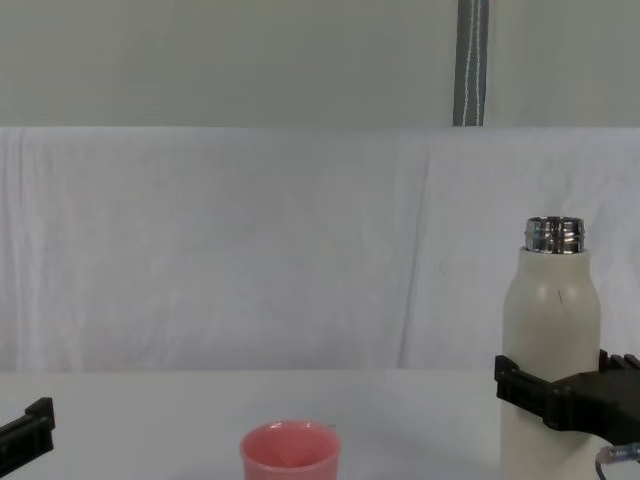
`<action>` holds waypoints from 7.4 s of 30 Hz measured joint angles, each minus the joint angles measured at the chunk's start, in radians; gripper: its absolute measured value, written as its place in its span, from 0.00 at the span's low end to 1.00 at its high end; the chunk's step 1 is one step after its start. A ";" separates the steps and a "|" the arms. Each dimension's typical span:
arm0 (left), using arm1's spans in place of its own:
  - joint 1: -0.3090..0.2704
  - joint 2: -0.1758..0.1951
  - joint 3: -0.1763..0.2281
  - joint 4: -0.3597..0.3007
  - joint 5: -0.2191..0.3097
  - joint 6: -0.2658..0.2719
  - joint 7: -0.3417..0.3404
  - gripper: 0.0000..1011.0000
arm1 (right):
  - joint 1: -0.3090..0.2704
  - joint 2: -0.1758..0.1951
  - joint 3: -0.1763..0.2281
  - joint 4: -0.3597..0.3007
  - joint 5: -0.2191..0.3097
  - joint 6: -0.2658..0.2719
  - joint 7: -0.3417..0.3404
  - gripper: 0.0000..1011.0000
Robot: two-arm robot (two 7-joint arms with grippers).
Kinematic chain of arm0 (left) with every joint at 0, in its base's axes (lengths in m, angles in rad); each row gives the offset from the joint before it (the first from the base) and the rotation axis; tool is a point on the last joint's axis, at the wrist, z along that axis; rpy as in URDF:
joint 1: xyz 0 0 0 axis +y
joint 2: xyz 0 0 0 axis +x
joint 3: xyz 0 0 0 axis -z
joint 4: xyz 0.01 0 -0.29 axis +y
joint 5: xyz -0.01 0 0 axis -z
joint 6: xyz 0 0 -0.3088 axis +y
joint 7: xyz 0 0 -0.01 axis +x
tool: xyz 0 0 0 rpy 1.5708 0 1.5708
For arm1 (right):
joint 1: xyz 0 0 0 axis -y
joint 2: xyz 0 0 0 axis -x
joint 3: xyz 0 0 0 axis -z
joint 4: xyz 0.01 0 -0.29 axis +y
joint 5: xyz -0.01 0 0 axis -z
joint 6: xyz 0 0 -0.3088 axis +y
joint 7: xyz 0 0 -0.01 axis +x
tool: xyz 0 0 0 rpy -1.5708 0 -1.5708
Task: Grasp the thermos with one hand and pour water into the cup lid.
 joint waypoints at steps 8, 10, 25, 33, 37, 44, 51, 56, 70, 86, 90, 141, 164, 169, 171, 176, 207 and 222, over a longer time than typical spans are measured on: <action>0.000 0.000 0.000 0.000 0.000 0.000 0.000 0.99 | 0.015 0.002 0.000 0.017 0.001 -0.002 0.002 0.99; 0.000 0.000 0.000 0.000 0.000 0.000 0.000 0.99 | 0.020 0.002 0.000 0.023 0.002 -0.003 0.003 0.99; 0.000 0.000 0.000 0.000 0.000 0.000 0.000 0.99 | 0.034 0.003 -0.001 0.039 0.001 -0.010 0.004 0.99; 0.000 0.000 0.000 0.000 0.000 0.000 0.000 0.99 | 0.033 0.003 0.000 0.037 0.002 -0.009 0.004 0.95; 0.000 0.000 0.000 0.000 0.000 0.000 0.000 0.99 | 0.032 0.003 0.000 0.036 0.002 -0.008 0.003 0.95; 0.000 0.000 0.000 0.000 0.000 0.000 0.000 0.99 | 0.023 0.019 -0.006 0.005 -0.014 0.001 0.003 0.95; 0.000 0.000 0.000 0.000 0.000 0.000 0.000 0.99 | 0.022 0.050 -0.020 -0.044 -0.064 0.011 0.003 0.95; 0.000 0.000 0.000 0.000 0.000 0.000 0.000 0.99 | 0.036 0.062 -0.024 -0.058 -0.085 0.012 0.004 0.95; 0.000 0.000 0.000 0.000 0.000 0.000 0.000 0.99 | 0.095 0.156 -0.119 -0.122 -0.295 0.041 0.024 0.95; 0.000 0.000 0.000 0.000 0.000 0.000 0.000 0.99 | 0.142 0.233 -0.271 -0.169 -0.592 0.090 0.031 0.95; 0.000 0.000 0.000 0.000 0.000 0.000 0.000 0.99 | 0.149 0.241 -0.307 -0.163 -0.652 0.092 0.031 0.95; 0.000 0.000 0.000 0.000 0.000 0.000 0.000 0.99 | 0.180 0.284 -0.442 -0.058 -0.995 0.130 -0.078 0.95; 0.000 0.000 0.000 0.000 0.000 0.000 0.000 0.99 | 0.210 0.311 -0.466 -0.079 -1.053 0.143 -0.068 0.95; 0.000 0.000 0.000 0.000 0.000 0.000 0.000 0.99 | 0.215 0.313 -0.466 -0.079 -1.054 0.144 -0.068 0.95; 0.000 0.000 0.000 0.000 0.000 0.000 0.000 0.99 | 0.217 0.314 -0.465 -0.080 -1.055 0.145 -0.067 0.95; 0.000 0.000 0.000 0.000 0.000 0.000 0.000 0.99 | 0.223 0.316 -0.466 -0.081 -1.058 0.145 -0.063 0.95; 0.000 0.000 0.000 0.000 0.000 0.000 0.000 0.99 | 0.239 0.322 -0.477 -0.078 -1.065 0.144 -0.054 0.95; 0.000 0.000 0.000 0.000 0.000 0.000 0.000 0.99 | 0.243 0.322 -0.475 -0.076 -1.062 0.146 -0.053 0.95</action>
